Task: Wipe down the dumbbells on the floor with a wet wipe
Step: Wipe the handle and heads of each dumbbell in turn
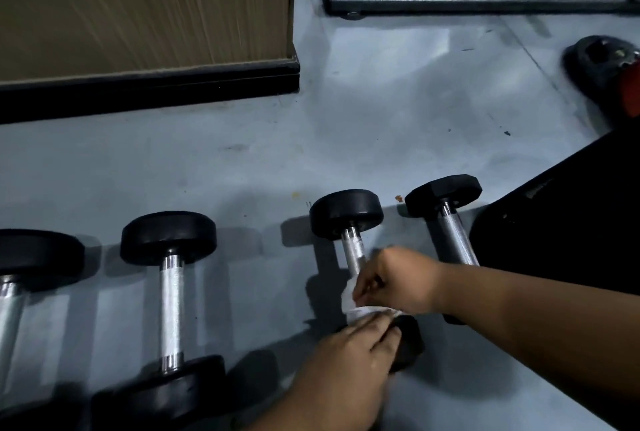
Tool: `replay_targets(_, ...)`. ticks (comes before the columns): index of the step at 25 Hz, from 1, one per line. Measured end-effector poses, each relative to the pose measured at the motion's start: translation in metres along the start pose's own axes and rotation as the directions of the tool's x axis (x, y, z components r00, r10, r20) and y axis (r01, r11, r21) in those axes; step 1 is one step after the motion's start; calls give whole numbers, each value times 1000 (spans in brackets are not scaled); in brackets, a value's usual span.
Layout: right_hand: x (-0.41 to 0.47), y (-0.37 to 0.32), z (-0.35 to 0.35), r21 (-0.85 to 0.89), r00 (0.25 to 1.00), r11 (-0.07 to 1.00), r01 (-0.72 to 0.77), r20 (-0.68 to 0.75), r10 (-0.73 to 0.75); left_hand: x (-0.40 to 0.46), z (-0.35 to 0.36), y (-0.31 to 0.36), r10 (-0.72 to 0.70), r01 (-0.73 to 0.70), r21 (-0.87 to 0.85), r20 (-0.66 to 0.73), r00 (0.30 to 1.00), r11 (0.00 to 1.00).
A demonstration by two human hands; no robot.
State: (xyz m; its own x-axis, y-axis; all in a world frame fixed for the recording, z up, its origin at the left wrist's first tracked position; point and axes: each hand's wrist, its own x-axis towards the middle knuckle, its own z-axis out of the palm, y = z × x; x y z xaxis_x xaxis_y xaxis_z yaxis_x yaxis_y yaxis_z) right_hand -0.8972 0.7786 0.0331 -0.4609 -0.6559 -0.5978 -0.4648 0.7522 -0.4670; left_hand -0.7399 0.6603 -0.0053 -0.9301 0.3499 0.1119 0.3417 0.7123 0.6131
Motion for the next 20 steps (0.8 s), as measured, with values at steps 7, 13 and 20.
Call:
replay_targets(7, 29, 3, -20, 26, 972, 998, -59, -226, 64, -2, 14, -2, 73, -77, 103, 37, 997, 992)
replay_targets(13, 0, 4, -3, -41, 1000, 999, -24, -16, 23, 16, 32, 9, -34, 34, 37, -6, 999, 999)
replay_targets(20, 22, 12, -9, -7, 972, 994, -106, -210, 102, 19, 27, 13, -31, 32, 114, -9, 999, 993)
